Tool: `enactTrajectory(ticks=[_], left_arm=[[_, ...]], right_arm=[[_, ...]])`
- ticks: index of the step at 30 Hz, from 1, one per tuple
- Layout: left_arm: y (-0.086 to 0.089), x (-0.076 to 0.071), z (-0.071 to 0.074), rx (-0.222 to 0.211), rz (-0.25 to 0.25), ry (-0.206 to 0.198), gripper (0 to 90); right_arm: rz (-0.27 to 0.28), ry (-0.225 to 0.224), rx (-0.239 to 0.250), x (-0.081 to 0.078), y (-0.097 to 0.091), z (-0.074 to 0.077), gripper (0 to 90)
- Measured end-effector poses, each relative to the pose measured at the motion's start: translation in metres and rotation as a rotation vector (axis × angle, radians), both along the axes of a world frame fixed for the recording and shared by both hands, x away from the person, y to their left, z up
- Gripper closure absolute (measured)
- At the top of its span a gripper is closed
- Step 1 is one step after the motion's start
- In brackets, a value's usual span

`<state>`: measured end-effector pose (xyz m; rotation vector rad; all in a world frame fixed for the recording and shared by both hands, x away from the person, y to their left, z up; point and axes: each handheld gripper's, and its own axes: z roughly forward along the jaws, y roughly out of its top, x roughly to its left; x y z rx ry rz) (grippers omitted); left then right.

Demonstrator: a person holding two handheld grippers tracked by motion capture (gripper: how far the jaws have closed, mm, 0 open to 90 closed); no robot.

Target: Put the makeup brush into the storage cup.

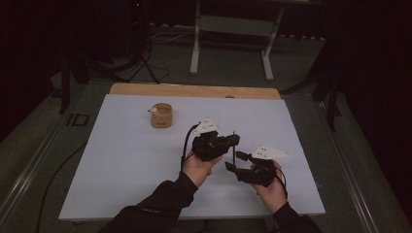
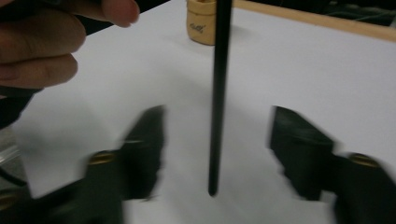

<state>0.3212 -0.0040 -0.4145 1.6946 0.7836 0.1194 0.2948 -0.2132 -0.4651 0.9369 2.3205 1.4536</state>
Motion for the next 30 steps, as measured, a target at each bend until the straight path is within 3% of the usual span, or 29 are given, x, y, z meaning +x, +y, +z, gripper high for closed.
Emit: enactTrajectory(ticks=[2, 6, 8, 10, 13, 15, 19, 23, 24, 30], left_arm=[[0.003, 0.001, 0.000, -0.003, -0.001, -0.008, 85.7], [0.009, 0.001, 0.002, -0.001, 0.012, -0.030, 85.7], [0.011, 0.001, 0.002, -0.003, 0.006, -0.029, 85.7], [0.013, 0.000, 0.003, -0.006, 0.002, -0.036, 85.7], [0.019, 0.000, 0.003, -0.004, 0.004, -0.042, 85.6], [0.023, 0.000, 0.003, 0.001, 0.011, -0.046, 85.6], [0.033, 0.001, 0.004, 0.000, 0.029, -0.049, 85.6], [0.041, 0.002, 0.006, 0.007, 0.043, -0.061, 85.6], [0.046, 0.002, 0.009, 0.004, 0.050, -0.068, 85.6], [0.064, 0.005, 0.018, 0.006, 0.087, -0.094, 85.6]], right_arm=[[0.018, -0.010, -0.011, 0.001, -0.002, -0.001, 17.9], [0.036, -0.021, -0.027, 0.003, -0.005, -0.003, 12.8], [0.049, -0.018, -0.020, 0.003, -0.006, -0.004, 13.2], [0.020, -0.081, -0.048, 0.001, -0.005, -0.005, 13.9], [0.038, -0.128, -0.043, 0.004, -0.006, -0.008, 13.7], [0.062, -0.109, -0.021, 0.007, -0.009, -0.010, 13.9], [0.066, -0.137, -0.058, 0.007, -0.016, -0.015, 15.8], [0.089, -0.149, -0.028, 0.008, -0.021, -0.017, 14.0], [0.095, -0.161, 0.014, 0.007, -0.024, -0.018, 13.3], [0.122, -0.185, 0.047, 0.002, -0.025, -0.017, 14.3]])
